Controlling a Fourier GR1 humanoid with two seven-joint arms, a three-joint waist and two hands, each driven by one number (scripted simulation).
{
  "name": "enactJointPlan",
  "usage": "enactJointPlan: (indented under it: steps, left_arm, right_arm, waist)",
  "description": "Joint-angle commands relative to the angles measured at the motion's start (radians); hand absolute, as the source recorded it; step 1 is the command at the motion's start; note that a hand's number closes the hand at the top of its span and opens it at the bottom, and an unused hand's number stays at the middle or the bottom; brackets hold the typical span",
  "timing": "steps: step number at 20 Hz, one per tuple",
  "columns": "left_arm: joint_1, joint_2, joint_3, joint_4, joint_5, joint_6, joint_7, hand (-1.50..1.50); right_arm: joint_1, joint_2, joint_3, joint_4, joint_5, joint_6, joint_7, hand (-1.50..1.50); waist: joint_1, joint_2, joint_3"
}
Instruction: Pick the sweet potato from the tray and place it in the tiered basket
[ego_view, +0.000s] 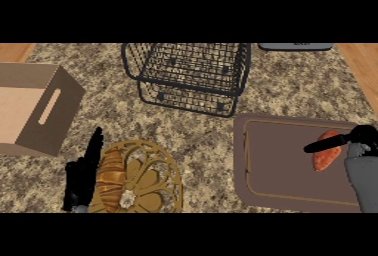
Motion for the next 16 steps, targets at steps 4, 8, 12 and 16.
enactJointPlan:
  steps: [4, 8, 12, 16]
  left_arm:
    - [0.019, 0.004, 0.033, 0.053, 0.022, -0.042, -0.046, 0.00]
    - [0.041, -0.020, 0.019, 0.090, 0.003, -0.043, -0.086, 0.00]
    - [0.002, -0.031, 0.025, 0.081, -0.007, -0.027, -0.029, 0.00]
    - [-0.005, -0.005, 0.011, -0.038, -0.029, -0.028, 0.088, 0.00]
  right_arm:
    - [-0.010, 0.041, -0.039, 0.006, 0.015, 0.045, 0.209, -1.50]
    - [-0.028, 0.090, -0.057, 0.071, 0.041, 0.008, 0.156, -1.50]
    - [-0.051, 0.076, -0.086, 0.069, 0.065, 0.023, 0.149, 1.50]
    - [-0.012, 0.117, -0.068, 0.048, 0.101, 0.007, 0.085, 1.50]
  waist:
    - [-0.003, 0.004, -0.004]
    - [0.001, 0.006, -0.004]
    - [-0.001, 0.005, -0.004]
    - [0.001, 0.004, -0.003]
